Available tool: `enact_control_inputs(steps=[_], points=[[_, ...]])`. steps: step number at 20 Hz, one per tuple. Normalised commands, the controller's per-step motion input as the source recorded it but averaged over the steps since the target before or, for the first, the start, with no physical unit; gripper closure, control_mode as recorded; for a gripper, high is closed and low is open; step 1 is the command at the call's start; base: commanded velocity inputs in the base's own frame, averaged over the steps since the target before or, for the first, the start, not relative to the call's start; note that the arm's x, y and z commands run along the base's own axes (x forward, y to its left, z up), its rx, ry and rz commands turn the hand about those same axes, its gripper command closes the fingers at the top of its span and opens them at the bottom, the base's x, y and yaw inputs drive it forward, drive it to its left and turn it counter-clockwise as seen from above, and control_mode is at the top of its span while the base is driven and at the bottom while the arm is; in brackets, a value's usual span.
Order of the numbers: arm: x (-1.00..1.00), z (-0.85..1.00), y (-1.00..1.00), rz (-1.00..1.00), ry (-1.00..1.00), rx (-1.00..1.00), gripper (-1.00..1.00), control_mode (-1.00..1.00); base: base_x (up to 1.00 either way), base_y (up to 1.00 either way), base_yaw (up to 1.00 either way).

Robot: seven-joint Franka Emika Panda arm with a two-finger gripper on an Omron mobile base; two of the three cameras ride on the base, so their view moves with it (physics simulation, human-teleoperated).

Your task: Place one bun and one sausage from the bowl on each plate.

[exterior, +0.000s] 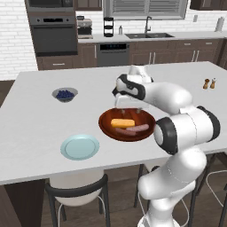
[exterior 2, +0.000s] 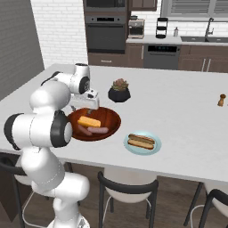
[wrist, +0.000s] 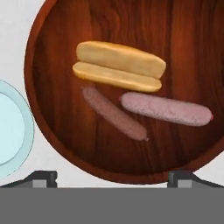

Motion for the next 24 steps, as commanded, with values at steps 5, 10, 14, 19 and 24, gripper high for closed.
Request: enact_control_inputs(steps=[5,10,14,19,24], points=[[0.31,-0.32,0.00,0.19,-0.18,-0.01,-1.00,-1.00,0.00,0.00,0.00],[0.36,-0.46,0.01,0.19,-0.12,0.00,-1.00,-1.00,0.00,0.00,0.00],[0.53,-0.49,0.09,0.15,0.00,-0.03,-1.00,-1.00,0.00,0.00,0.00],[0.45,-0.45,0.02,0.18,-0.02,-0.02,-1.00,-1.00,0.00,0.00,0.00],[0.33,-0.39,0.00,0.20,-0.08,0.00,-1.00,-1.00,0.00,0.00,0.00]])
